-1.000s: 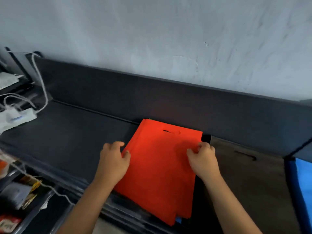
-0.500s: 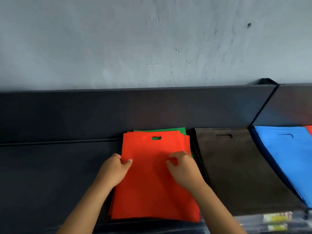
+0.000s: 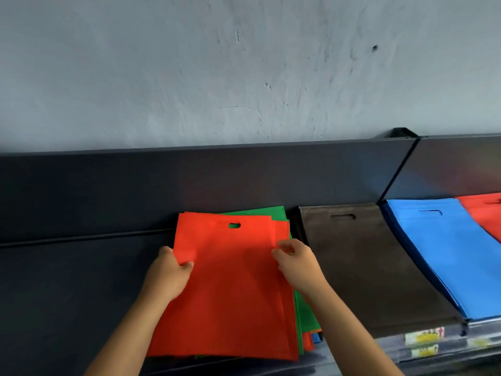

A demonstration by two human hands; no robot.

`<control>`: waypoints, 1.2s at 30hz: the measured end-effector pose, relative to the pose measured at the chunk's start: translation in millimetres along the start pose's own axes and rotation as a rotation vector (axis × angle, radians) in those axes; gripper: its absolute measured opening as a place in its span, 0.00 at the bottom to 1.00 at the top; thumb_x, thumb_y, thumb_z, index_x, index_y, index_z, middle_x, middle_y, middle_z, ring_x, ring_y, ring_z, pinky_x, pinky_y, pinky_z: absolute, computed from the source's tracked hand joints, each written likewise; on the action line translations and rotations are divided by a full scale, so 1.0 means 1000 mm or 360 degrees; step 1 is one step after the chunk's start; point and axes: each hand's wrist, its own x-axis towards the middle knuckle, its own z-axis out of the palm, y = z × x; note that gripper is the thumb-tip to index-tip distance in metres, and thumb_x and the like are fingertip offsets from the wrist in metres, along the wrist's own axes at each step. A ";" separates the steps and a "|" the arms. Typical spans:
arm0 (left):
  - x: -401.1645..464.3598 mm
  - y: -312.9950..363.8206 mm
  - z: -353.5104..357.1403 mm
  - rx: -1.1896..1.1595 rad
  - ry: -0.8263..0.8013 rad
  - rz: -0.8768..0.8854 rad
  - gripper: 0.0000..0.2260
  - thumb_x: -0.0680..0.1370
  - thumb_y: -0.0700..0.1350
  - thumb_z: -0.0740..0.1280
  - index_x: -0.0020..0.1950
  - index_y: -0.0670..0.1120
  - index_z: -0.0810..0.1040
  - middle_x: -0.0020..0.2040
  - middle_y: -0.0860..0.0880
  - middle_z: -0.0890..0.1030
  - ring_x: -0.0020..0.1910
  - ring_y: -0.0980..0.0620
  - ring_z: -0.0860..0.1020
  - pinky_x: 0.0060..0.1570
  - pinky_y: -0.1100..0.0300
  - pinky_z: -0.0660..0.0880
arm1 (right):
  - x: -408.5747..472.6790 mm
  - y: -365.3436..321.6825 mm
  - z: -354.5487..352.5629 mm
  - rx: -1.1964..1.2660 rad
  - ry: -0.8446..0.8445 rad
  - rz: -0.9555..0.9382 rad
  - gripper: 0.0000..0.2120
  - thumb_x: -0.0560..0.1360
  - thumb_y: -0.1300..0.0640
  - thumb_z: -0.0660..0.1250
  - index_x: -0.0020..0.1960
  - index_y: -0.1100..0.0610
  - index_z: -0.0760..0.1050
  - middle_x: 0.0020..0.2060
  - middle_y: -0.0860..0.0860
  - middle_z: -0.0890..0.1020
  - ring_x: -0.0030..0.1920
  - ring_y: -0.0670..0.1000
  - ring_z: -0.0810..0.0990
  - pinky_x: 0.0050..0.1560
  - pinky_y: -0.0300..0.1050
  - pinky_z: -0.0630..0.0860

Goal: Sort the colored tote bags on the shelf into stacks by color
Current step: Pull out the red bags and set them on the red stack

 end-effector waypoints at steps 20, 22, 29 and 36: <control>-0.015 -0.005 0.005 -0.0193 0.0128 0.0065 0.07 0.79 0.44 0.72 0.50 0.46 0.75 0.43 0.48 0.81 0.41 0.47 0.80 0.37 0.55 0.71 | -0.003 -0.001 0.004 0.0269 0.0122 0.0203 0.19 0.79 0.59 0.66 0.68 0.62 0.75 0.41 0.48 0.80 0.37 0.45 0.77 0.37 0.47 0.73; -0.018 -0.003 0.005 -0.0202 0.0102 0.0071 0.07 0.79 0.44 0.72 0.50 0.46 0.75 0.44 0.48 0.82 0.42 0.46 0.81 0.40 0.53 0.73 | -0.002 -0.004 0.005 0.0474 0.0098 0.0271 0.28 0.79 0.60 0.67 0.78 0.62 0.67 0.38 0.48 0.76 0.36 0.46 0.75 0.38 0.43 0.72; -0.022 -0.002 0.001 -0.0342 0.0052 0.0031 0.10 0.79 0.43 0.71 0.57 0.48 0.73 0.45 0.50 0.82 0.40 0.50 0.82 0.35 0.58 0.73 | -0.005 -0.007 0.012 0.0607 -0.0122 0.0445 0.33 0.74 0.56 0.72 0.68 0.76 0.64 0.38 0.59 0.76 0.36 0.57 0.75 0.37 0.53 0.71; -0.024 -0.012 -0.008 -0.0375 -0.0081 -0.0035 0.05 0.79 0.41 0.67 0.46 0.41 0.79 0.37 0.46 0.81 0.32 0.46 0.79 0.33 0.56 0.70 | -0.004 -0.011 0.002 0.0335 -0.0001 0.0289 0.29 0.81 0.55 0.68 0.78 0.67 0.67 0.48 0.50 0.82 0.47 0.49 0.81 0.52 0.52 0.78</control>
